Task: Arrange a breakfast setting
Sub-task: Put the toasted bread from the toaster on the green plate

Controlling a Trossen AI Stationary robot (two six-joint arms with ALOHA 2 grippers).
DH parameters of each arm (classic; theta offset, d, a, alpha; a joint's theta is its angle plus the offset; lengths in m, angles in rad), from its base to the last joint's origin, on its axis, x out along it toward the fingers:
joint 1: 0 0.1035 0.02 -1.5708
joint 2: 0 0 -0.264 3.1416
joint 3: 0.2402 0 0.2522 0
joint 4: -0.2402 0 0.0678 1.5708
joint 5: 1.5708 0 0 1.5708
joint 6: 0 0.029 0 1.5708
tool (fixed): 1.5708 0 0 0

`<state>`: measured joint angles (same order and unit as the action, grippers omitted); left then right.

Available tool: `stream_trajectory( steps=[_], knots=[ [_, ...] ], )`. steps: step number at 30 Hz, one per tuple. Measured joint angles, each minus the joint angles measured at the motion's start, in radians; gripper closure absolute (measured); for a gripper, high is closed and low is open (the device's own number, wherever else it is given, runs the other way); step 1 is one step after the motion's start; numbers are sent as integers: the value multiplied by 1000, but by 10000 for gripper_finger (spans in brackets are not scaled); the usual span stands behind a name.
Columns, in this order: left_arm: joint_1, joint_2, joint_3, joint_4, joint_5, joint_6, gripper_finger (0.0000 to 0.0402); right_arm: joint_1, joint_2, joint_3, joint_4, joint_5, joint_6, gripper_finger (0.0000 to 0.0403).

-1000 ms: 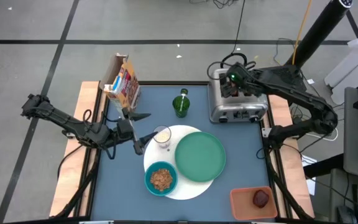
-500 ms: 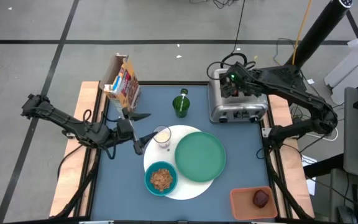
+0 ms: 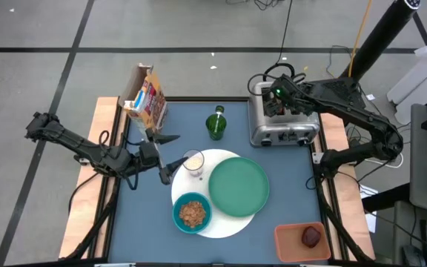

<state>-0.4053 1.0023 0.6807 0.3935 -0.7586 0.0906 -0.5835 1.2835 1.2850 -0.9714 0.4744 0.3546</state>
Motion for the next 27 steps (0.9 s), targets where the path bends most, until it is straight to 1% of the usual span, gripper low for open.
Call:
stream_trajectory(
  steps=[7,15,20,27],
  knots=[
    [0,0,0,0,0,-2,30,0,7,-9,6,-3,0,157],
    [0,0,0,0,0,-3,30,-6,-3,-119,109,4,-8,185],
    [0,0,0,0,0,-3,30,-6,-14,-150,166,3,-11,208],
    [0,0,0,0,0,5,30,-6,-28,-154,185,-3,-11,259]
  ],
)
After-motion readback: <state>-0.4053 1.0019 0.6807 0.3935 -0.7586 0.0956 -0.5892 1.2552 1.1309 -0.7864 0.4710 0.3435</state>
